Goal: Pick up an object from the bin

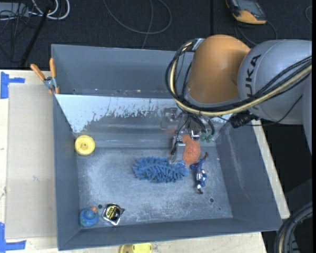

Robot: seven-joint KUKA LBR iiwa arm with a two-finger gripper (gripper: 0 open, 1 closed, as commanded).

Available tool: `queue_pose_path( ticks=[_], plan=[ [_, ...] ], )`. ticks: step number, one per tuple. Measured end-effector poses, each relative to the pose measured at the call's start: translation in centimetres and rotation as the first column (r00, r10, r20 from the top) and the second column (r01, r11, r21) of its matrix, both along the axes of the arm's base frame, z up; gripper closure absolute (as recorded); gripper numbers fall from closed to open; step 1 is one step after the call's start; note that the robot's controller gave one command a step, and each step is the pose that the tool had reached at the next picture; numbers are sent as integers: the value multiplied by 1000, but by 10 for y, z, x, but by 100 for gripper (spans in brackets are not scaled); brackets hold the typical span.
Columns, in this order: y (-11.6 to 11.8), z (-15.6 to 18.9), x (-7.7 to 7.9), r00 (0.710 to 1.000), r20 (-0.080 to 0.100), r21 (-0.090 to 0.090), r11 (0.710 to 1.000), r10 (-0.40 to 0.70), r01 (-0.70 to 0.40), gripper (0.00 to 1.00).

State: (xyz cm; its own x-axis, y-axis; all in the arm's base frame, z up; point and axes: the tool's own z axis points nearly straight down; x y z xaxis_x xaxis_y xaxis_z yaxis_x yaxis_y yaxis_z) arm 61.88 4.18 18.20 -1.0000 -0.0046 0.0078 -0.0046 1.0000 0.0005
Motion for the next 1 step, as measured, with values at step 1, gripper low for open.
queue_pose_path(
  ticks=[1],
  plan=[
    [0,5,1,1000,8,0,1000,-1,1,0]
  ],
)
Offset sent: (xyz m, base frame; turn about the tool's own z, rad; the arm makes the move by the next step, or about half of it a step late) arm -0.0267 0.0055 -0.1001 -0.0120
